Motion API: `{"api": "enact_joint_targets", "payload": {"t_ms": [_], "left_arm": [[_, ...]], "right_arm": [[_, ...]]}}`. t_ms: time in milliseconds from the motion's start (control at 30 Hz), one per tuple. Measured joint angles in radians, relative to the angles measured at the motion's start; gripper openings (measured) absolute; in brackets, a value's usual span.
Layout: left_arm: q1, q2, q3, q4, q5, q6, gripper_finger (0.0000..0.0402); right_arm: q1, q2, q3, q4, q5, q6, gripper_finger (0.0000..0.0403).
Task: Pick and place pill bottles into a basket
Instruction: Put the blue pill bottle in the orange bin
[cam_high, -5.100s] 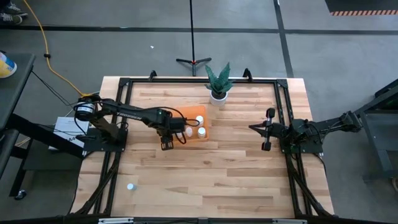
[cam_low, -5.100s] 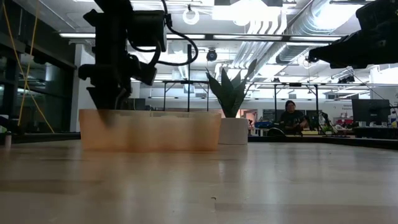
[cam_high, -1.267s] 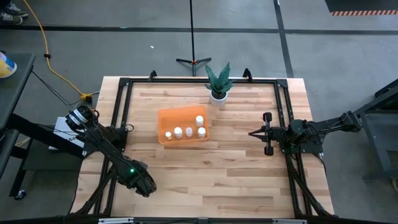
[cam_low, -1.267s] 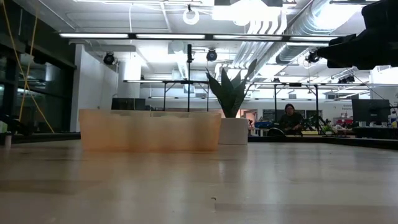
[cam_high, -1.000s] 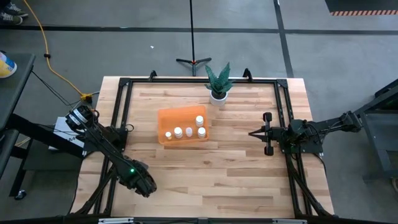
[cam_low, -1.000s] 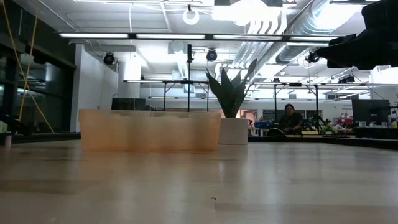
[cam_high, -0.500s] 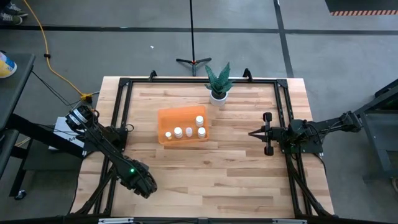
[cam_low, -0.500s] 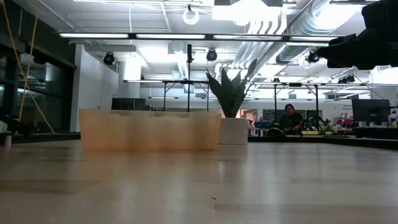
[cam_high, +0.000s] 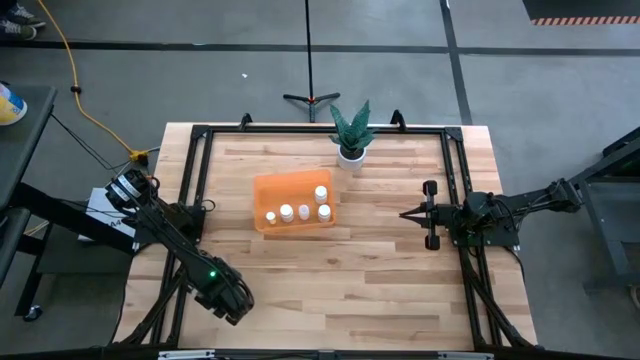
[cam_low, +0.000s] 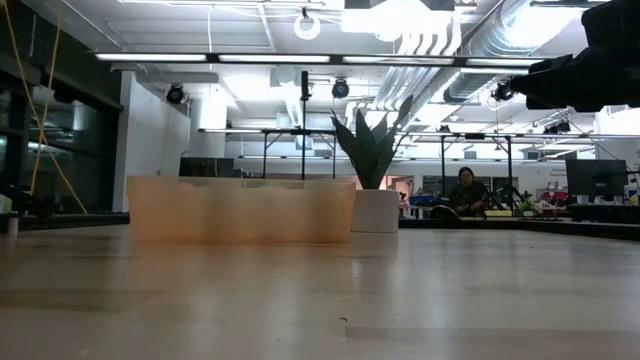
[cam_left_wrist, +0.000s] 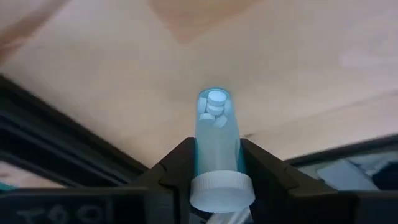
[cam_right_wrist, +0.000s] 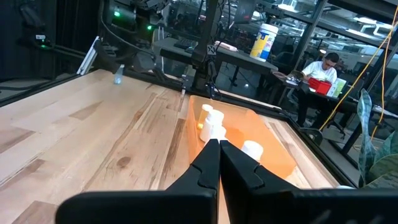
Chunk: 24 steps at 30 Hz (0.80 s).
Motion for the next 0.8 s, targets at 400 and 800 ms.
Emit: {"api": "enact_joint_targets", "payload": {"t_ms": [400,800], "left_arm": [[0.145,0.0,0.0,0.082,0.008,0.149,0.0152],[0.433,0.0,0.039,0.095,0.1,0.47,0.0149]], "right_arm": [[0.0,0.0,0.0,0.016,0.0,-0.002,0.0003],[0.0,0.0,0.0,0.0,0.0,-0.002,0.0007]]}}
